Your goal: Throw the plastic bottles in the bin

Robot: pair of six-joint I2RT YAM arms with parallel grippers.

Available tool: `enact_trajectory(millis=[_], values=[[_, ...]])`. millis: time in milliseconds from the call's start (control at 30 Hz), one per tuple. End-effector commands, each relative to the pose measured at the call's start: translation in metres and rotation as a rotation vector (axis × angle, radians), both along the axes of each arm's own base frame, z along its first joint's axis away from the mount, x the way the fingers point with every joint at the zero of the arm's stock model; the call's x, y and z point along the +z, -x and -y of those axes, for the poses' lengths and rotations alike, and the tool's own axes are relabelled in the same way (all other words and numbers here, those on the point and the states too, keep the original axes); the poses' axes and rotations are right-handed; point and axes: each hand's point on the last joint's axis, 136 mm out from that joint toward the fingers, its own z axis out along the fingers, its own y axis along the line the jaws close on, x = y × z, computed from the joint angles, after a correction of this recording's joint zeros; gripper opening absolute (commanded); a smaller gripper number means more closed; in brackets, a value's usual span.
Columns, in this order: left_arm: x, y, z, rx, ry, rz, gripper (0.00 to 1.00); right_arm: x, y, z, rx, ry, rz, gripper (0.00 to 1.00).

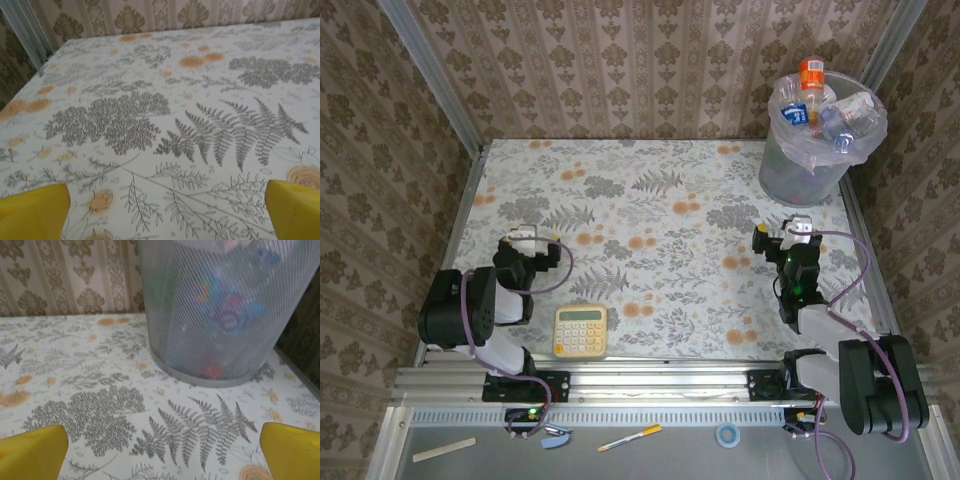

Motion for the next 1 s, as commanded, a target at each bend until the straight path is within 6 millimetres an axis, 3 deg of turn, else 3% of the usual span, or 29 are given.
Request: enact_trajectory(millis=[0,100,200,300,367,433,967], values=[[0.021,-0.008,0.003,-0.057,0.03,0.075,1.0,0.007,0.002,-0.014,0.05,0.052,0.043,1.0],[0.022,-0.009,0.003,-0.066,0.037,0.076,1.0,-0.005,-0.004,-0.021,0.054,0.069,0.052,1.0],[0.021,-0.01,0.003,-0.073,0.042,0.066,1.0,-0.012,-0.028,-0.027,0.068,0.042,-0.015,1.0],[0.019,-0.016,0.002,-0.073,0.048,0.034,1.0,-0.042,-0.047,-0.016,0.006,0.022,-0.065,1.0],[0.018,-0.02,0.003,-0.075,0.049,0.014,1.0,-0.049,-0.051,-0.006,-0.046,0.0,-0.125,1.0],[0.017,-0.024,-0.001,-0.054,0.053,-0.006,1.0,-0.05,-0.051,0.003,-0.042,-0.059,-0.121,1.0],[0.012,-0.03,-0.002,-0.038,0.046,-0.054,1.0,-0.05,-0.051,0.003,-0.049,-0.052,-0.123,1.0]])
